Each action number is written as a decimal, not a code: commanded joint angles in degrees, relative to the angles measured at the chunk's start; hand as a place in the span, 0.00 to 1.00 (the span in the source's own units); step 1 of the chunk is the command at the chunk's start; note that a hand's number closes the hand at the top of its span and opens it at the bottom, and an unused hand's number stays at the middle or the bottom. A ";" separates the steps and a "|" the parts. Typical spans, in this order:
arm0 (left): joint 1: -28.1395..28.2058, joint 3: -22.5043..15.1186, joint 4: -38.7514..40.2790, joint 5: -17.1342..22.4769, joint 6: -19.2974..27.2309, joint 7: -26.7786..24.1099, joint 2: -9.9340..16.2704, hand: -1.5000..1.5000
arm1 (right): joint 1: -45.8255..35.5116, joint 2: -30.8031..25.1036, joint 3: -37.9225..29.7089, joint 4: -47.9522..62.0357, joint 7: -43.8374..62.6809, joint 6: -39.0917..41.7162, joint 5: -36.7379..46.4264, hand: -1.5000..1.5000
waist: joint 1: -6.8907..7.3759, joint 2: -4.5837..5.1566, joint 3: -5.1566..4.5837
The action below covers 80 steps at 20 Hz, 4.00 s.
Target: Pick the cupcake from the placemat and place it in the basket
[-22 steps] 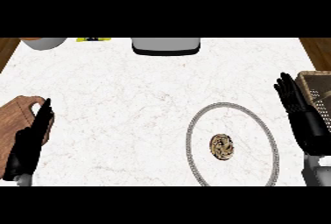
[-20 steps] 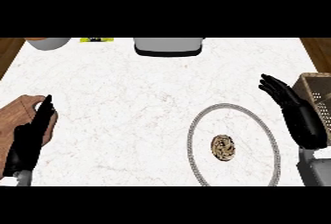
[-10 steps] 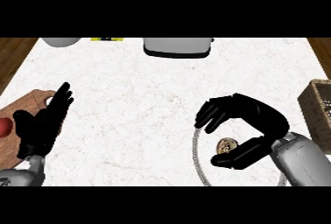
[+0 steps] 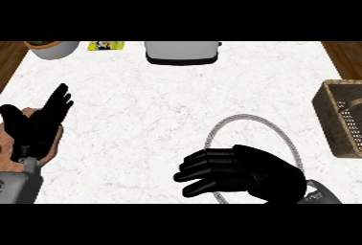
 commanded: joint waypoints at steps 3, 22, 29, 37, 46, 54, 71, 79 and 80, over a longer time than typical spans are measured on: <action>-0.86 2.19 2.40 1.40 -2.45 0.19 1.83 0.50 | -9.23 -7.63 -4.03 -5.44 17.12 3.14 6.08 0.00 | -0.20 -0.31 -0.16; -2.13 1.85 2.42 -1.35 -2.26 0.36 -2.16 0.50 | -24.47 -22.65 -21.10 5.89 30.10 34.67 -10.42 0.00 | 0.46 0.02 0.07; -1.76 2.55 2.50 -3.46 -2.05 -0.02 -2.29 0.50 | -14.52 -23.29 -29.65 7.02 16.82 34.95 -6.38 0.00 | 0.38 0.11 0.15; -1.05 2.79 1.51 -3.10 -3.99 0.23 -3.87 0.50 | -5.31 -16.27 -24.18 9.61 0.56 26.51 12.13 0.00 | 1.17 0.31 0.18; -2.54 5.21 4.84 -4.52 -5.43 -1.65 -3.20 0.50 | -0.69 -7.97 -15.74 19.97 -10.44 10.26 23.22 0.00 | 0.94 0.28 0.12; -4.41 5.59 5.17 -6.31 -4.66 0.46 -5.96 0.50 | -3.04 -3.87 -11.55 27.28 -10.36 7.87 31.27 0.00 | 0.65 0.18 0.08; -3.65 9.01 0.12 -7.57 -7.04 4.77 -6.99 0.50 | -6.61 -2.12 -14.32 40.26 -21.35 5.25 40.55 0.00 | 0.79 0.08 0.09; -3.63 8.03 0.57 -9.78 -6.90 3.23 -8.64 0.50 | -4.48 -1.62 -10.41 43.08 -26.11 2.09 41.56 0.00 | 0.80 0.16 0.09; -4.60 9.69 7.80 -10.02 -7.66 -1.41 -8.44 0.50 | -1.96 -2.59 -10.32 35.28 -22.94 5.56 39.98 0.00 | 0.28 0.12 0.05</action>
